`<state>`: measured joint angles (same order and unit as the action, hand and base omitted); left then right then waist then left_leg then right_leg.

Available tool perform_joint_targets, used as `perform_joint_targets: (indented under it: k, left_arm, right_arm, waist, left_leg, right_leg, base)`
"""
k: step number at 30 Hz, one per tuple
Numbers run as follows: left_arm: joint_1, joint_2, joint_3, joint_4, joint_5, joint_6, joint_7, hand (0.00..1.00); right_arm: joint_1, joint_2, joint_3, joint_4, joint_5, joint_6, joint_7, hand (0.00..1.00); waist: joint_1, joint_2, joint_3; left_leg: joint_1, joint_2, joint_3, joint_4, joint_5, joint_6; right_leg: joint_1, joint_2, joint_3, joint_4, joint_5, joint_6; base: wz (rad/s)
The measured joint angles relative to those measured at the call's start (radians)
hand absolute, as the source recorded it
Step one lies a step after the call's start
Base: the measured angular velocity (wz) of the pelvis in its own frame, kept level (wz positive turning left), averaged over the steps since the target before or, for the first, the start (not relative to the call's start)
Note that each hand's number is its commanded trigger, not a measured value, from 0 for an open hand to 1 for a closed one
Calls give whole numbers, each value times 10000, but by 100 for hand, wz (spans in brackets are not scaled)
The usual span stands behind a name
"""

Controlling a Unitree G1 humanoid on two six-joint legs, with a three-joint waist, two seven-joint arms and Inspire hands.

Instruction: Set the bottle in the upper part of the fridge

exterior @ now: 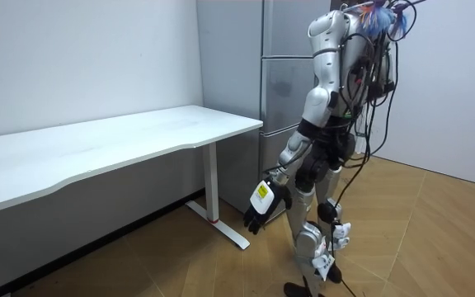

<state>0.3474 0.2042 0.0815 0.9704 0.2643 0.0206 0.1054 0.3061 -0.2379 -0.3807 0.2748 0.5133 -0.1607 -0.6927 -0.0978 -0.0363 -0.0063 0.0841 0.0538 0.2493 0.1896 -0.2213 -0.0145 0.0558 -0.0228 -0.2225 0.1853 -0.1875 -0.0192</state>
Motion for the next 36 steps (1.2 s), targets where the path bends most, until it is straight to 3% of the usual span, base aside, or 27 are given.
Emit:
perform_joint_targets:
  k: [5, 6, 11, 18, 27, 36]
  left_arm:
    - [-24, -272, -13, -8, -1, 2, 0, 0]
    - [-15, -316, -14, 84, -7, 3, 0, 0]
    - [47, -405, -52, 358, -358, 7, -1, 0]
    - [93, -461, -75, 512, -409, -38, -13, 0]
    - [-98, -779, -534, 812, -771, 24, -33, 0]
    - [-447, -781, -543, 932, -729, 49, -587, 0]
  right_arm:
    - [28, 496, 778, 1832, 189, 37, 389, 0]
    - [8, 505, 1017, 2340, 275, 84, 557, 0]
    - [-27, 560, 1886, 4122, 205, 96, 1225, 0]
    - [-107, 801, 2765, 6278, -1714, 226, 2396, 0]
    - [-449, 949, 3739, 6982, -3335, 543, 3759, 0]
    - [-716, 945, 4455, 7124, -4077, 593, 5211, 0]
  waist:
    - [191, 94, 13]
    - [233, 143, 41]
    - [291, 236, 33]
    - [470, 303, 50]
    - [615, 441, 69]
    - [1061, 588, 78]
  left_leg:
    - [51, -21, -6, -4, 0, 1]
    - [137, -27, -4, -10, 0, 1]
    - [147, -75, -13, 8, -1, 3]
    - [152, -104, -105, 24, -1, 8]
    - [114, -135, -403, 102, -3, 12]
    - [-76, -142, -696, 218, -4, 15]
  right_leg:
    - [105, -20, -11, -5, -4, 11]
    - [143, -24, -7, -18, -22, 23]
    - [157, -90, -52, 21, -138, 69]
    - [187, -115, -86, 28, -161, 88]
    - [321, -148, -367, -17, -168, 89]
    - [342, -179, -720, 9, -196, 57]
  base:
    - [0]
    - [0]
    - [8]
    - [1]
    - [9]
    - [10]
